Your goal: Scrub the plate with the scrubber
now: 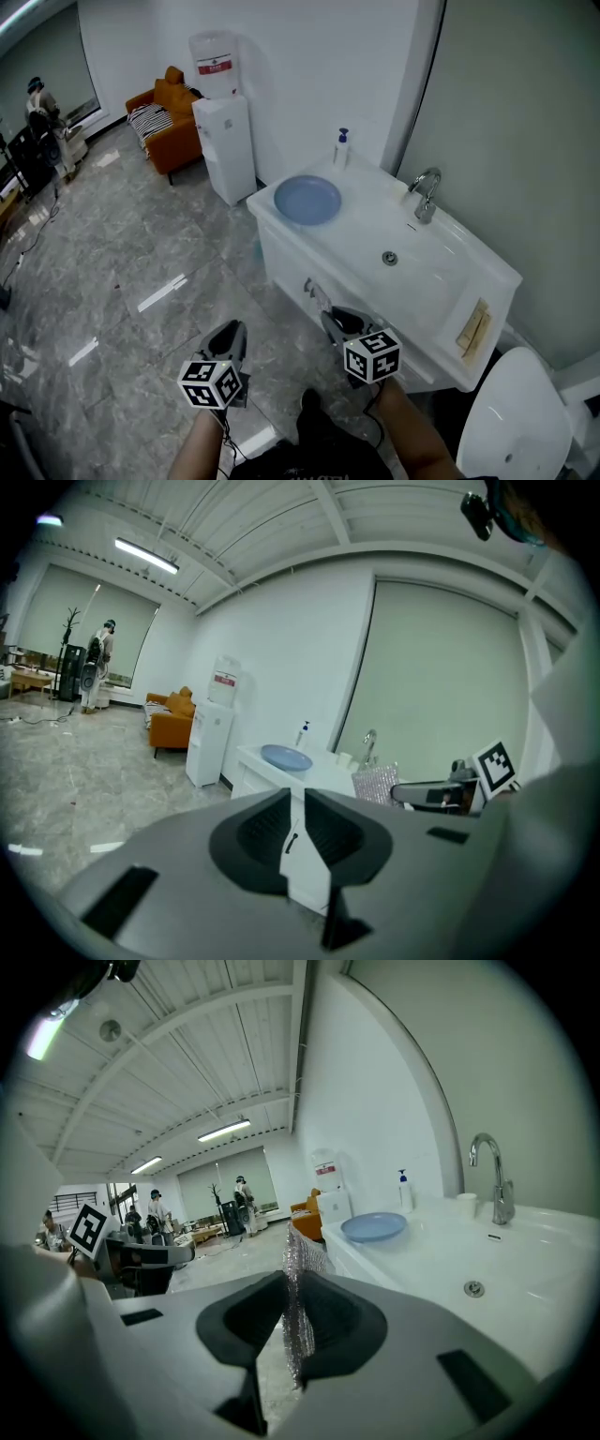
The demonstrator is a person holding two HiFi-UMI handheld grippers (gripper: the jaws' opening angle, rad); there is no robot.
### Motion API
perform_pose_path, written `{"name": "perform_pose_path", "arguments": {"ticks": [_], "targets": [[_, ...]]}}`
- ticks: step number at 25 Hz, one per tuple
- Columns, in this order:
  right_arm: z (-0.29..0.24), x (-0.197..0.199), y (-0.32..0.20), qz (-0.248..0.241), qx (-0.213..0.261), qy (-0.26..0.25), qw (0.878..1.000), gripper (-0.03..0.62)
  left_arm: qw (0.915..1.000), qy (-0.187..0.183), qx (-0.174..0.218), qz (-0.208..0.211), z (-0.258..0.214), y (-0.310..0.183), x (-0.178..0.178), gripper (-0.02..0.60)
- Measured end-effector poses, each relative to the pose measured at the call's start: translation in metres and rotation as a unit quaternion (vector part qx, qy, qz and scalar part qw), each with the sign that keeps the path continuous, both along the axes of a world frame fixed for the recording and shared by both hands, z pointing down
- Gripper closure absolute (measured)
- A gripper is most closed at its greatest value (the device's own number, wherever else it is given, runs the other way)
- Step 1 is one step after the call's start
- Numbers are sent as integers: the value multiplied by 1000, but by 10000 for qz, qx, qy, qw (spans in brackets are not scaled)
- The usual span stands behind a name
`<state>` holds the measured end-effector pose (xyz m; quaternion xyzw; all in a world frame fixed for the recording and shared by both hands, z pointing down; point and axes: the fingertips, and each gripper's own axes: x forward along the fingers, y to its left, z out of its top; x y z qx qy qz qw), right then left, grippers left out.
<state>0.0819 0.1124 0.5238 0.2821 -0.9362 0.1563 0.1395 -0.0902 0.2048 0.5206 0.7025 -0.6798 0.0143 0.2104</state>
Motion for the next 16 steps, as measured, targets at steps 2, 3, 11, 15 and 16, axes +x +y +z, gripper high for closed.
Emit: {"name": "perform_pose_path", "arguments": {"ticks": [2, 3, 11, 15, 16], "targets": [[-2, 1, 17, -29, 50, 20, 10000, 519, 10000, 11, 11, -7, 0, 16, 1, 534], [-4, 1, 25, -47, 79, 40, 10000, 519, 10000, 9, 21, 1, -1, 23, 2, 534], [-15, 9, 88, -31, 214, -29, 9998, 519, 9998, -33, 162, 120, -11, 76, 17, 534], [-11, 13, 114, -46, 221, -24, 9997, 519, 9994, -269, 182, 95, -6, 97, 19, 551], [-10, 14, 120, -53, 218, -18, 9997, 519, 9992, -358, 184, 84, -5, 102, 19, 554]]}}
